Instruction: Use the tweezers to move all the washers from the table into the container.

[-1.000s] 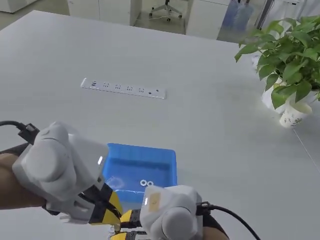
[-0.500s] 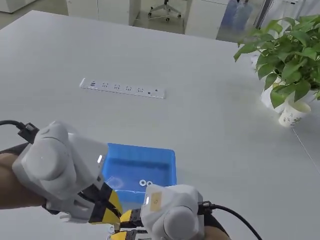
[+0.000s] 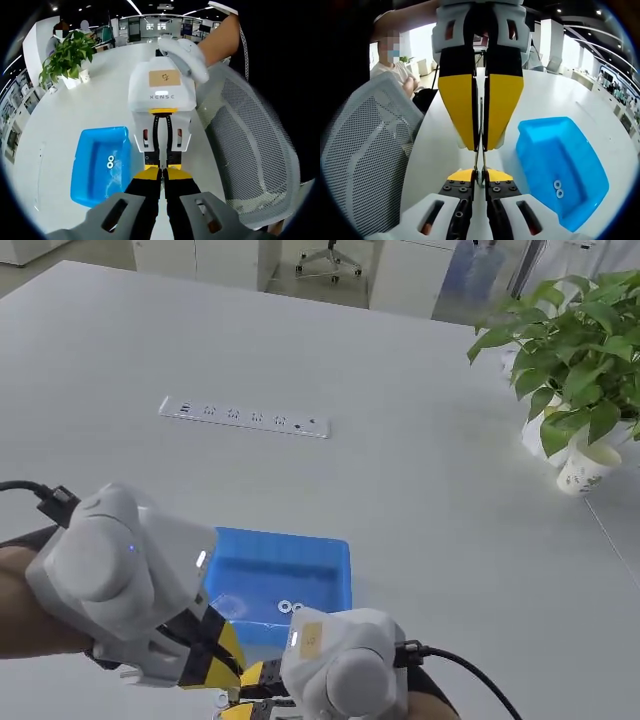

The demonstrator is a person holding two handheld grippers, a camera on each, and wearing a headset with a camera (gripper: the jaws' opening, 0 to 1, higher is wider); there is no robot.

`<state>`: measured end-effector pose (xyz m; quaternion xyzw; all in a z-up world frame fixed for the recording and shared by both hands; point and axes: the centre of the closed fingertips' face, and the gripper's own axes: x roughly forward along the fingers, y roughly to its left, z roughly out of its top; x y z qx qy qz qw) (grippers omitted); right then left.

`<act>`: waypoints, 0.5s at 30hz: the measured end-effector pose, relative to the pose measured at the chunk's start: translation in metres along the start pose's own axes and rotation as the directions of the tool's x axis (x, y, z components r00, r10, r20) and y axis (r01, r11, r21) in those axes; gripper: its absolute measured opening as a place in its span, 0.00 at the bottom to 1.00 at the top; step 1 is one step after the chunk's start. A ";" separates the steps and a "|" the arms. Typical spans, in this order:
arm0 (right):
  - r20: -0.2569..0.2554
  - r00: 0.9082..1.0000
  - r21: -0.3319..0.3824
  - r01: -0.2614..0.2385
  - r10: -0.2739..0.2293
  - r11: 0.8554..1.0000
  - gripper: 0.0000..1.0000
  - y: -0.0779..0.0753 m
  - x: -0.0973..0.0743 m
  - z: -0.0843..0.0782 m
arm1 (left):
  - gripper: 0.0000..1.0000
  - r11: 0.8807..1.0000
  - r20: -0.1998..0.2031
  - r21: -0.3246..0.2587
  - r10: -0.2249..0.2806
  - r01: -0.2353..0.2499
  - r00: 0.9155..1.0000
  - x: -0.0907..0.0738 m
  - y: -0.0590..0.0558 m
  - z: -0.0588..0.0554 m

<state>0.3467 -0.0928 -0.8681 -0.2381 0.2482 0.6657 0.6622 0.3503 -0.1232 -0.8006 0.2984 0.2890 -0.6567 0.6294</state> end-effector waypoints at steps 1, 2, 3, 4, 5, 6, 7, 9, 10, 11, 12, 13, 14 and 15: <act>0.001 1.000 0.001 0.000 0.000 1.000 0.09 0.000 0.000 0.000 | 0.05 1.000 0.000 0.000 -0.001 0.001 1.000 0.000 0.000 0.000; 0.001 1.000 0.003 0.000 0.000 1.000 0.09 0.000 0.000 0.000 | 0.05 1.000 0.000 0.000 -0.001 0.001 1.000 0.000 0.000 0.000; 0.001 1.000 0.003 0.001 -0.001 1.000 0.09 0.000 0.000 0.000 | 0.05 1.000 0.001 0.000 -0.001 0.001 1.000 0.000 0.000 0.000; 0.001 1.000 0.005 0.002 -0.002 1.000 0.09 0.000 0.000 0.000 | 0.05 1.000 0.001 0.000 -0.001 0.001 1.000 0.000 0.000 0.000; 0.002 1.000 0.005 0.002 -0.002 1.000 0.09 0.000 0.000 0.000 | 0.05 1.000 0.001 0.000 -0.001 0.001 1.000 0.000 0.000 0.000; 0.002 1.000 0.004 0.003 -0.003 1.000 0.09 0.000 0.000 0.000 | 0.05 1.000 0.002 0.000 -0.001 0.001 1.000 0.000 0.000 0.000; 0.002 1.000 0.007 0.003 -0.003 1.000 0.09 0.000 0.000 0.000 | 0.05 1.000 0.002 0.001 -0.001 0.001 1.000 0.000 0.000 0.000; 0.003 1.000 0.008 0.005 -0.005 1.000 0.09 0.000 0.000 0.000 | 0.05 1.000 0.001 0.003 -0.002 0.002 1.000 0.000 0.001 0.000; 0.002 1.000 0.008 0.005 -0.005 1.000 0.09 0.000 0.000 0.000 | 0.05 1.000 0.001 0.003 -0.002 0.002 1.000 0.000 0.001 0.000; 0.002 1.000 0.007 0.006 -0.006 1.000 0.09 0.000 0.000 0.000 | 0.05 1.000 0.001 0.004 -0.003 0.003 1.000 0.000 0.000 0.000; 0.003 1.000 0.007 0.006 -0.006 1.000 0.09 0.000 0.000 0.000 | 0.05 1.000 0.001 0.005 -0.003 0.003 1.000 0.000 0.000 0.000; 0.003 1.000 0.006 0.007 -0.007 1.000 0.09 0.000 0.000 0.000 | 0.05 1.000 0.001 0.005 -0.003 0.003 1.000 0.000 0.000 0.000; 0.002 1.000 0.005 0.007 -0.007 1.000 0.09 0.000 0.000 0.000 | 0.05 1.000 0.000 0.005 -0.004 0.004 1.000 0.000 0.000 0.000; 0.002 1.000 0.002 0.008 -0.008 1.000 0.09 0.000 0.000 0.000 | 0.05 1.000 0.000 0.006 -0.004 0.004 1.000 0.000 0.000 0.000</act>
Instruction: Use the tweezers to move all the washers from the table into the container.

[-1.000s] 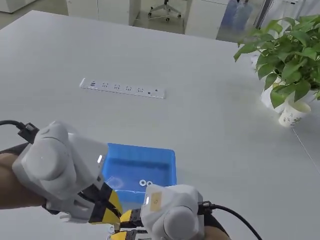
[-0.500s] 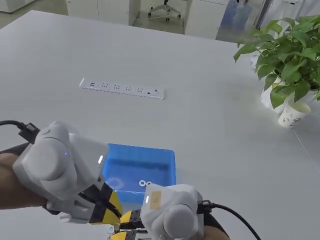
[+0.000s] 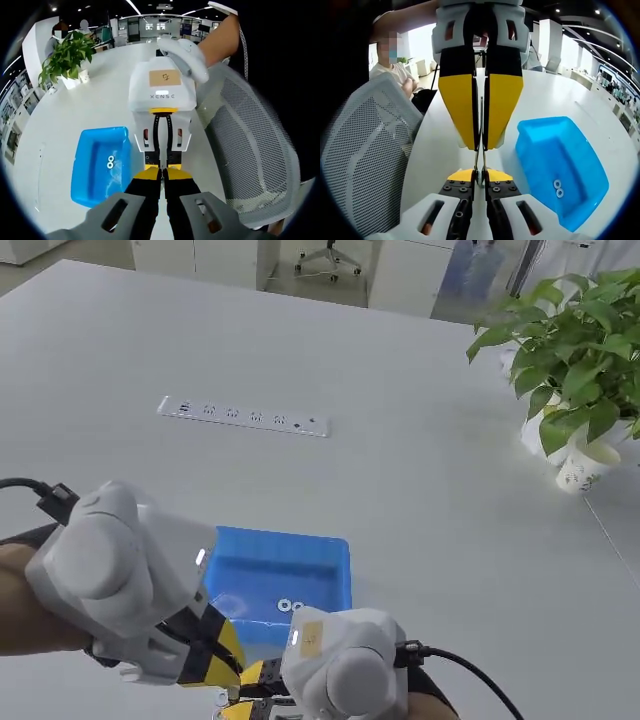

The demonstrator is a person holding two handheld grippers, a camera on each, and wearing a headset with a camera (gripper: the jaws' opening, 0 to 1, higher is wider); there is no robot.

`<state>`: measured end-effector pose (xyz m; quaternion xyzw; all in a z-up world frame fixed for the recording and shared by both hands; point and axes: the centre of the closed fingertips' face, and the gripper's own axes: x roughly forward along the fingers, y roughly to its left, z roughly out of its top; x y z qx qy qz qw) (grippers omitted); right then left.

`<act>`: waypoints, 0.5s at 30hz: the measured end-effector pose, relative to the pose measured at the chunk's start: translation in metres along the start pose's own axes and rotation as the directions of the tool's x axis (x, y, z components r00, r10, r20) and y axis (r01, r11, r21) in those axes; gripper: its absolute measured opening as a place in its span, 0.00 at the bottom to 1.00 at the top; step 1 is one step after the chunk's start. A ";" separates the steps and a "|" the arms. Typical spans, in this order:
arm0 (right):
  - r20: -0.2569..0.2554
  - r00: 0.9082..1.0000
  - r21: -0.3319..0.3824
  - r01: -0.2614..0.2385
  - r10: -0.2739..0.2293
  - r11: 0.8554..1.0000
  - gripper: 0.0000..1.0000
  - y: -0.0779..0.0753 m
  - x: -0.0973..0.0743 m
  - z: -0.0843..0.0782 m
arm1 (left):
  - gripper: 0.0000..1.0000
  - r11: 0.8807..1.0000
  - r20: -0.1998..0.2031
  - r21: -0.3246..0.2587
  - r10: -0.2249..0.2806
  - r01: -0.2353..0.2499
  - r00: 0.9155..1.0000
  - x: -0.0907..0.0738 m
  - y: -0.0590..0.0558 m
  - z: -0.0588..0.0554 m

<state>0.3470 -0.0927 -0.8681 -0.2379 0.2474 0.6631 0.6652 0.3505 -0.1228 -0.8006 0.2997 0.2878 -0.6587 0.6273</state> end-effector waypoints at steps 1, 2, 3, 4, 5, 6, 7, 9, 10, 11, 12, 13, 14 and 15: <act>0.000 1.000 -0.001 0.000 0.000 1.000 0.09 0.000 0.000 0.000 | 0.06 1.000 -0.002 0.001 0.001 -0.001 1.000 0.000 0.000 0.000; 0.000 1.000 -0.001 0.000 0.000 1.000 0.09 0.000 0.000 0.000 | 0.06 1.000 -0.002 0.001 0.000 0.000 1.000 0.000 0.000 0.000; 0.000 1.000 -0.003 0.000 0.000 1.000 0.09 0.000 0.000 0.000 | 0.06 1.000 -0.003 0.001 0.000 0.000 1.000 0.000 0.000 0.000; 0.000 1.000 -0.004 0.000 0.000 1.000 0.09 0.000 0.000 0.000 | 0.06 1.000 -0.003 0.002 0.001 -0.001 1.000 0.000 0.000 -0.001; -0.001 1.000 -0.005 0.000 0.000 1.000 0.09 0.000 0.000 0.000 | 0.06 1.000 -0.004 0.003 0.001 -0.001 1.000 -0.001 0.000 -0.001; 0.000 1.000 -0.004 -0.001 0.001 1.000 0.09 0.001 0.000 0.000 | 0.06 1.000 -0.003 0.002 0.000 0.000 1.000 -0.001 -0.001 0.000; 0.000 1.000 -0.006 0.001 -0.001 1.000 0.09 0.000 0.000 0.001 | 0.06 1.000 -0.004 0.003 0.001 -0.001 1.000 -0.001 -0.001 0.000; 0.001 1.000 -0.006 0.000 0.000 1.000 0.09 0.001 -0.001 0.001 | 0.06 1.000 -0.003 0.004 0.001 -0.001 1.000 -0.001 -0.001 0.000; 0.000 1.000 -0.008 0.002 -0.002 1.000 0.09 0.001 -0.001 0.001 | 0.06 1.000 -0.002 0.005 0.002 -0.002 1.000 -0.001 -0.001 0.000; 0.000 1.000 -0.008 0.002 -0.002 1.000 0.09 0.001 -0.002 0.001 | 0.06 1.000 -0.002 0.006 0.002 -0.002 1.000 -0.002 -0.001 0.001; 0.001 1.000 -0.007 0.002 -0.002 1.000 0.09 0.001 -0.002 0.001 | 0.06 1.000 -0.001 0.006 0.002 -0.002 1.000 -0.002 -0.001 0.001; 0.002 1.000 -0.007 0.002 -0.002 1.000 0.09 0.001 -0.002 0.002 | 0.06 1.000 0.000 0.006 0.002 -0.002 1.000 -0.002 -0.001 0.001; 0.002 1.000 -0.008 0.002 -0.002 1.000 0.09 0.001 -0.003 0.002 | 0.06 1.000 0.000 0.007 0.003 -0.003 1.000 -0.002 -0.001 0.002; 0.002 1.000 -0.009 0.003 -0.003 1.000 0.09 0.001 -0.003 0.002 | 0.06 1.000 0.001 0.007 0.003 -0.003 1.000 -0.003 -0.001 0.002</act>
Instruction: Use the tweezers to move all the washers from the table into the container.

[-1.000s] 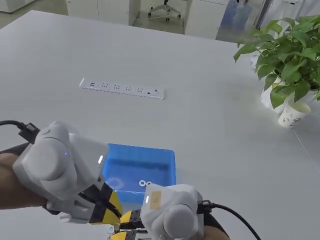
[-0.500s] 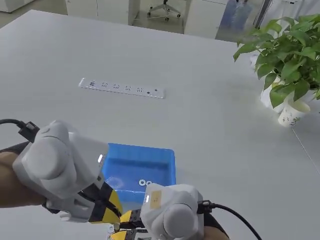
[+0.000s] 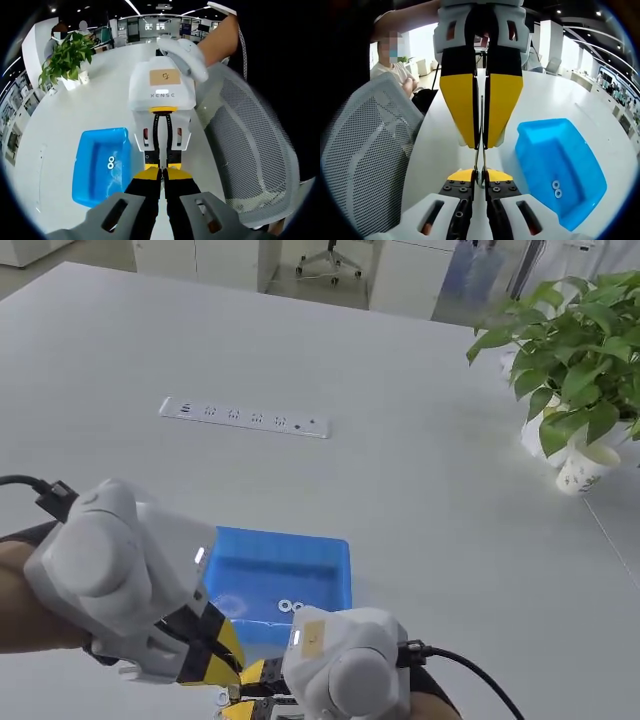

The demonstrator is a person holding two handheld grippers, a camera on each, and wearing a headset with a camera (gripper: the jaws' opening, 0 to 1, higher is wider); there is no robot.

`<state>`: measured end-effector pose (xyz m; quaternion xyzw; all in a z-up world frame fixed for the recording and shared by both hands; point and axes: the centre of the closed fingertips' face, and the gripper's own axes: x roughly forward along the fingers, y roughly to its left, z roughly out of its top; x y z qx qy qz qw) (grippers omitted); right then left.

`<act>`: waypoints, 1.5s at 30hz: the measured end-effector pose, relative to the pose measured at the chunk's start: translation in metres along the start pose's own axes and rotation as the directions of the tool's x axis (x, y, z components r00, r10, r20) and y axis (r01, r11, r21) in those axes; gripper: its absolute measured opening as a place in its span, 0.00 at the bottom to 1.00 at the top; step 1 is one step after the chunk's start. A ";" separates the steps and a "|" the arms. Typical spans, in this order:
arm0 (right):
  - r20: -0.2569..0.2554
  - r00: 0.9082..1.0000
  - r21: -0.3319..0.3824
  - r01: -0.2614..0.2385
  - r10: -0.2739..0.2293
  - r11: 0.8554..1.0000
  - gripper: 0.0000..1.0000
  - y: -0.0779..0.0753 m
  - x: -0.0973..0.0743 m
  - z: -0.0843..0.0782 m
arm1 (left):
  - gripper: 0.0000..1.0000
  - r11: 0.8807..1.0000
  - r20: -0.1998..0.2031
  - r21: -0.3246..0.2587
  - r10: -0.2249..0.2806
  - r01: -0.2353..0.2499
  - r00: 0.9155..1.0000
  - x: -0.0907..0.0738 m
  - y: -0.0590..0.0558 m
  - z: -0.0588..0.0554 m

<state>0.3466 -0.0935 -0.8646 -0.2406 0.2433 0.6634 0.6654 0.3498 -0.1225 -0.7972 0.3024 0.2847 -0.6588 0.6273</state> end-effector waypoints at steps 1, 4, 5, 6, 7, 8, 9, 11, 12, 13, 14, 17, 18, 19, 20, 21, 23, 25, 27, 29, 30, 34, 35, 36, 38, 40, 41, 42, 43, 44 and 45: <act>0.001 1.000 0.000 0.000 0.000 1.000 0.09 0.000 0.000 0.000 | 0.06 1.000 0.001 0.000 0.000 0.000 1.000 0.000 0.000 0.001; 0.004 1.000 0.000 0.002 -0.002 1.000 0.09 0.000 -0.001 0.002 | 0.06 1.000 0.001 0.001 0.001 -0.001 1.000 -0.001 0.000 0.002; 0.004 1.000 -0.001 0.001 -0.001 1.000 0.09 0.000 -0.002 0.002 | 0.06 1.000 0.002 0.002 0.002 -0.002 1.000 -0.002 0.000 0.002; 0.004 1.000 -0.004 0.003 -0.003 1.000 0.09 0.000 -0.002 0.003 | 0.06 1.000 0.002 0.002 0.003 -0.003 1.000 -0.003 0.000 0.003; 0.004 1.000 -0.003 0.002 -0.002 1.000 0.09 0.000 -0.003 0.003 | 0.06 1.000 0.003 0.001 0.002 -0.002 1.000 -0.003 0.000 0.003; 0.006 1.000 -0.005 0.002 -0.002 1.000 0.09 0.000 -0.003 0.004 | 0.06 1.000 0.004 0.000 0.002 -0.002 1.000 -0.003 0.000 0.003; 0.006 1.000 -0.005 0.001 -0.001 1.000 0.09 0.000 -0.003 0.004 | 0.06 1.000 0.004 -0.001 0.001 -0.001 1.000 -0.004 0.000 0.003; 0.006 1.000 -0.008 0.000 0.000 1.000 0.09 0.001 -0.004 0.005 | 0.06 1.000 0.005 -0.002 0.001 -0.001 1.000 -0.005 0.000 0.005; 0.007 1.000 -0.008 0.001 -0.001 1.000 0.09 0.000 -0.005 0.006 | 0.06 1.000 0.005 -0.001 0.002 -0.002 1.000 -0.005 -0.001 0.005; 0.008 1.000 -0.009 0.001 -0.001 1.000 0.09 0.000 -0.005 0.006 | 0.06 1.000 0.006 0.000 0.003 -0.003 1.000 -0.006 0.000 0.006; 0.008 1.000 -0.009 0.002 -0.002 1.000 0.09 0.000 -0.005 0.007 | 0.06 1.000 0.007 -0.001 0.003 -0.003 1.000 -0.007 0.000 0.006; 0.011 1.000 -0.011 0.004 -0.004 1.000 0.09 0.000 -0.008 0.009 | 0.06 1.000 0.011 0.001 0.005 -0.005 1.000 -0.008 0.000 0.009; 0.011 1.000 -0.011 0.003 -0.003 1.000 0.09 0.000 -0.008 0.009 | 0.06 1.000 0.013 0.001 0.004 -0.004 1.000 -0.009 0.000 0.009; 0.012 1.000 -0.011 0.002 -0.002 1.000 0.09 0.000 -0.009 0.010 | 0.06 1.000 0.013 0.002 0.004 -0.004 1.000 -0.009 0.000 0.010; 0.013 1.000 -0.012 0.004 -0.003 1.000 0.09 0.000 -0.010 0.011 | 0.06 1.000 0.016 0.003 0.004 -0.004 1.000 -0.010 -0.001 0.011; 0.014 1.000 -0.012 0.004 -0.004 1.000 0.09 0.000 -0.011 0.011 | 0.06 1.000 0.016 0.003 0.004 -0.004 1.000 -0.011 -0.001 0.011; 0.014 1.000 -0.014 0.006 -0.006 1.000 0.09 0.000 -0.012 0.012 | 0.06 1.000 0.017 0.005 0.003 -0.003 1.000 -0.012 -0.001 0.012; 0.014 1.000 -0.015 0.009 -0.009 1.000 0.09 0.000 -0.014 0.013 | 0.06 1.000 0.018 0.007 0.004 -0.005 1.000 -0.013 -0.001 0.014; 0.015 1.000 -0.017 0.010 -0.010 1.000 0.09 0.000 -0.015 0.014 | 0.06 1.000 0.019 0.009 0.005 -0.005 1.000 -0.014 -0.002 0.015; 0.016 1.000 -0.017 0.011 -0.010 1.000 0.09 0.001 -0.017 0.015 | 0.06 1.000 0.019 0.011 0.003 -0.004 1.000 -0.015 -0.002 0.017; 0.017 1.000 -0.019 0.014 -0.014 1.000 0.09 0.001 -0.018 0.016 | 0.06 1.000 0.019 0.013 0.003 -0.004 1.000 -0.016 -0.003 0.019; 0.019 1.000 -0.016 0.017 -0.017 1.000 0.09 0.000 -0.020 0.018 | 0.06 1.000 0.020 0.018 0.003 -0.004 1.000 -0.018 -0.002 0.021; 0.020 1.000 -0.017 0.018 -0.018 1.000 0.09 0.000 -0.021 0.019 | 0.06 1.000 0.021 0.019 0.002 -0.003 1.000 -0.019 -0.002 0.022; 0.020 1.000 -0.019 0.020 -0.019 1.000 0.09 0.000 -0.022 0.020 | 0.06 1.000 0.021 0.020 0.003 -0.003 1.000 -0.019 -0.002 0.023; 0.020 1.000 -0.022 0.020 -0.020 1.000 0.09 0.000 -0.024 0.021 | 0.06 1.000 0.020 0.023 0.002 -0.002 1.000 -0.021 -0.002 0.025; 0.023 1.000 -0.021 0.022 -0.021 1.000 0.09 -0.001 -0.026 0.023 | 0.06 1.000 0.022 0.025 0.003 -0.004 1.000 -0.023 -0.001 0.027; 0.023 0.999 -0.023 0.023 -0.022 0.999 0.09 -0.001 -0.027 0.024 | 0.06 1.000 0.022 0.026 0.003 -0.004 1.000 -0.024 -0.001 0.028; 0.024 0.999 -0.024 0.024 -0.024 0.999 0.09 -0.002 -0.027 0.025 | 0.06 1.000 0.022 0.029 0.005 -0.006 1.000 -0.025 0.000 0.029; 0.025 0.999 -0.024 0.025 -0.024 0.999 0.09 -0.003 -0.028 0.026 | 0.06 1.000 0.022 0.029 0.006 -0.006 1.000 -0.025 0.000 0.030; 0.026 0.999 -0.025 0.026 -0.025 0.999 0.09 -0.003 -0.029 0.027 | 0.06 1.000 0.022 0.030 0.006 -0.006 1.000 -0.026 0.000 0.030; 0.027 0.999 -0.027 0.025 -0.025 0.999 0.09 -0.003 -0.030 0.028 | 0.06 0.999 0.021 0.032 0.005 -0.006 1.000 -0.027 0.001 0.031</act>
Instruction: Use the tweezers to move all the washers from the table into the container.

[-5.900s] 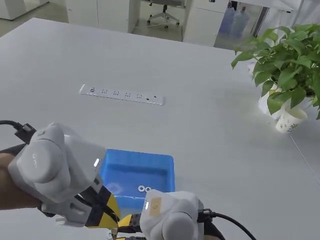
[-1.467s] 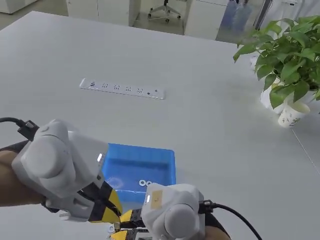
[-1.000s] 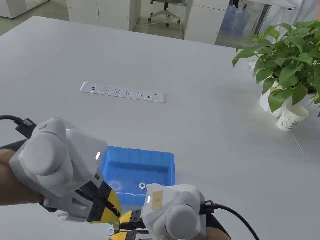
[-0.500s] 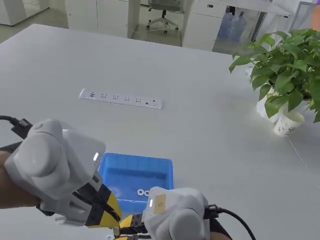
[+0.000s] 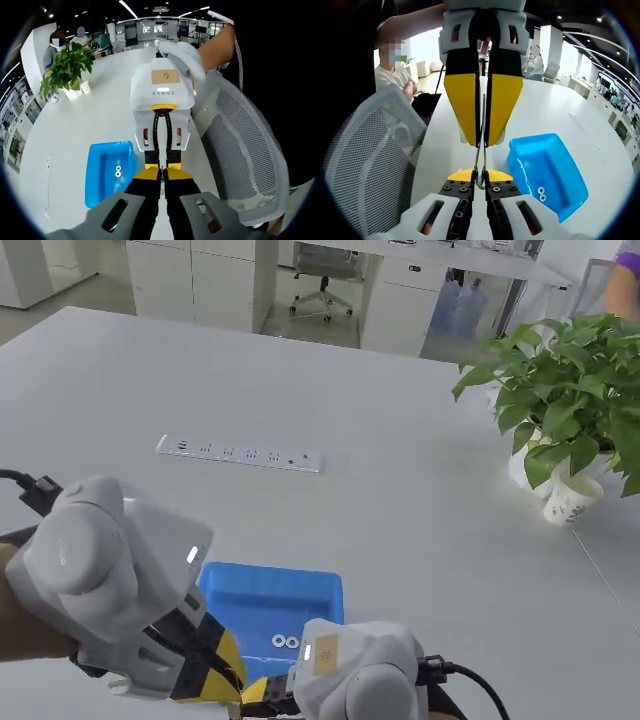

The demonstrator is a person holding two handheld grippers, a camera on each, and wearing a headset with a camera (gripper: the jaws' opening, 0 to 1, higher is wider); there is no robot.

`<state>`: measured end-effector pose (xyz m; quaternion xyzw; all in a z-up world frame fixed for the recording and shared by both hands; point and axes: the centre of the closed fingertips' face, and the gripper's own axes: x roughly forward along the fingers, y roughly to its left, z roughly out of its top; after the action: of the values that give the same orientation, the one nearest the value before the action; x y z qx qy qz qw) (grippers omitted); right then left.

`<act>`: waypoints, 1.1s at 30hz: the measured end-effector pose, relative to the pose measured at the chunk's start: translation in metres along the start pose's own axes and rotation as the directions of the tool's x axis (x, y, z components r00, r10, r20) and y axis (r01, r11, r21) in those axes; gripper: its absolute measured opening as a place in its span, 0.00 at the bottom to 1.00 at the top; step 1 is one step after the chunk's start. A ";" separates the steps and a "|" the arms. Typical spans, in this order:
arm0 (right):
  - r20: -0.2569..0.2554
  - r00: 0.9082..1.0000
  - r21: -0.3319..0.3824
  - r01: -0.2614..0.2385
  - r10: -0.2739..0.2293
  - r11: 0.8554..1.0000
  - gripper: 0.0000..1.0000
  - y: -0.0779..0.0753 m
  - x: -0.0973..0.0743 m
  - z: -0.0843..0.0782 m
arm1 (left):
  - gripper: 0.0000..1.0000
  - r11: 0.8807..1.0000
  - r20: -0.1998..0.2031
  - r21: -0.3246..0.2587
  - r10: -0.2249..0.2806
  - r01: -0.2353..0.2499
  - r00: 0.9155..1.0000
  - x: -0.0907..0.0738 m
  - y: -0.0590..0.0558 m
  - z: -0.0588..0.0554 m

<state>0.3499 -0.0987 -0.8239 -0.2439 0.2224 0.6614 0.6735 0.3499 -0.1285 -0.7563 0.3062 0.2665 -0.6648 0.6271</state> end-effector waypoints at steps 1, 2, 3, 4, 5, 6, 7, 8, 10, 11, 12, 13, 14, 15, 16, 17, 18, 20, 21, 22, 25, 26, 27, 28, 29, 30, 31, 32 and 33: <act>0.002 1.000 0.000 0.001 -0.001 1.000 0.09 0.000 -0.001 0.001 | 0.06 1.000 0.000 0.001 0.000 0.000 1.000 -0.001 0.000 0.001; 0.003 1.000 0.000 0.002 -0.002 1.000 0.09 -0.001 -0.001 0.001 | 0.06 1.000 0.000 0.002 0.000 0.000 1.000 -0.001 0.002 0.001; 0.003 1.000 -0.002 0.003 -0.003 1.000 0.09 -0.002 -0.002 0.002 | 0.06 1.000 0.000 0.004 0.001 -0.001 1.000 -0.002 0.002 0.001; 0.003 1.000 -0.003 0.005 -0.005 1.000 0.09 -0.003 -0.002 0.003 | 0.06 1.000 -0.001 0.005 0.001 -0.001 1.000 -0.002 0.003 0.002; 0.005 1.000 -0.003 0.006 -0.006 1.000 0.09 -0.003 -0.003 0.004 | 0.06 1.000 0.000 0.007 0.002 -0.002 1.000 -0.003 0.003 0.003; 0.005 1.000 -0.004 0.007 -0.007 1.000 0.09 -0.004 -0.004 0.004 | 0.06 1.000 0.000 0.009 0.003 -0.003 1.000 -0.004 0.004 0.004; 0.005 1.000 -0.006 0.009 -0.009 1.000 0.09 -0.005 -0.006 0.005 | 0.05 1.000 -0.001 0.011 0.003 -0.003 1.000 -0.005 0.005 0.005; 0.006 1.000 -0.006 0.011 -0.011 1.000 0.09 -0.006 -0.006 0.006 | 0.05 1.000 0.000 0.013 0.005 -0.005 1.000 -0.006 0.006 0.006; 0.007 1.000 -0.009 0.015 -0.015 1.000 0.09 -0.009 -0.008 0.008 | 0.05 1.000 -0.001 0.017 0.006 -0.006 1.000 -0.007 0.008 0.009; 0.008 1.000 -0.010 0.016 -0.016 1.000 0.09 -0.010 -0.009 0.009 | 0.05 1.000 -0.001 0.019 0.006 -0.006 1.000 -0.008 0.009 0.010; 0.010 1.000 -0.012 0.018 -0.018 1.000 0.09 -0.011 -0.010 0.010 | 0.05 1.000 -0.001 0.022 0.006 -0.006 1.000 -0.009 0.010 0.011; 0.011 1.000 -0.013 0.021 -0.021 1.000 0.09 -0.012 -0.011 0.011 | 0.05 1.000 -0.001 0.025 0.008 -0.008 1.000 -0.010 0.011 0.012; 0.012 1.000 -0.014 0.024 -0.024 1.000 0.09 -0.014 -0.012 0.012 | 0.05 1.000 -0.001 0.026 0.008 -0.008 1.000 -0.011 0.012 0.013; 0.013 1.000 -0.015 0.026 -0.026 1.000 0.09 -0.015 -0.013 0.013 | 0.05 1.000 -0.002 0.028 0.010 -0.009 1.000 -0.012 0.013 0.014; 0.015 1.000 -0.017 0.028 -0.028 0.999 0.09 -0.017 -0.014 0.014 | 0.05 0.999 -0.002 0.030 0.011 -0.011 1.000 -0.013 0.014 0.014; 0.017 0.999 -0.018 0.033 -0.032 0.999 0.09 -0.019 -0.014 0.015 | 0.05 0.999 -0.001 0.032 0.013 -0.013 1.000 -0.014 0.016 0.016; 0.017 0.999 -0.018 0.034 -0.033 0.999 0.09 -0.021 -0.015 0.016 | 0.05 0.999 -0.001 0.033 0.015 -0.015 1.000 -0.015 0.018 0.016; 0.017 0.999 -0.025 0.038 -0.038 0.999 0.09 -0.024 -0.016 0.017 | 0.05 0.999 -0.002 0.034 0.017 -0.017 1.000 -0.016 0.021 0.017; 0.018 0.999 -0.025 0.039 -0.038 0.999 0.09 -0.026 -0.016 0.018 | 0.05 0.999 -0.003 0.035 0.018 -0.018 1.000 -0.017 0.022 0.017; 0.019 0.999 -0.025 0.040 -0.040 0.999 0.09 -0.028 -0.016 0.019 | 0.05 0.999 -0.004 0.036 0.019 -0.019 1.000 -0.017 0.024 0.018; 0.020 0.999 -0.030 0.043 -0.042 0.999 0.09 -0.033 -0.017 0.020 | 0.05 0.999 -0.006 0.036 0.023 -0.023 1.000 -0.019 0.029 0.018; 0.020 0.999 -0.033 0.043 -0.043 0.999 0.09 -0.035 -0.017 0.020 | 0.05 0.999 -0.008 0.038 0.025 -0.025 1.000 -0.019 0.031 0.018; 0.020 0.999 -0.034 0.043 -0.043 0.998 0.09 -0.037 -0.017 0.021 | 0.05 0.999 -0.008 0.038 0.026 -0.026 1.000 -0.020 0.032 0.019; 0.020 0.999 -0.034 0.044 -0.044 0.998 0.09 -0.038 -0.017 0.021 | 0.05 0.999 -0.008 0.038 0.027 -0.027 1.000 -0.020 0.034 0.019; 0.019 0.999 -0.035 0.045 -0.044 0.998 0.09 -0.041 -0.018 0.021 | 0.05 0.999 -0.009 0.039 0.029 -0.028 1.000 -0.021 0.036 0.018; 0.019 0.999 -0.037 0.046 -0.045 0.998 0.09 -0.042 -0.018 0.022 | 0.05 0.999 -0.009 0.039 0.029 -0.029 1.000 -0.021 0.038 0.018; 0.020 0.999 -0.037 0.047 -0.046 0.998 0.09 -0.045 -0.018 0.022 | 0.05 0.999 -0.009 0.039 0.029 -0.029 1.000 -0.021 0.039 0.018; 0.021 0.999 -0.037 0.048 -0.047 0.998 0.09 -0.046 -0.018 0.022 | 0.05 0.999 -0.009 0.039 0.031 -0.031 0.999 -0.022 0.042 0.018; 0.023 0.999 -0.036 0.048 -0.047 0.998 0.09 -0.049 -0.017 0.023 | 0.05 0.999 -0.009 0.039 0.031 -0.031 0.999 -0.022 0.043 0.018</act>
<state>0.3975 -0.0983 -0.7935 -0.2542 0.1970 0.6518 0.6868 0.3924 -0.1297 -0.7263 0.3256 0.2519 -0.6584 0.6301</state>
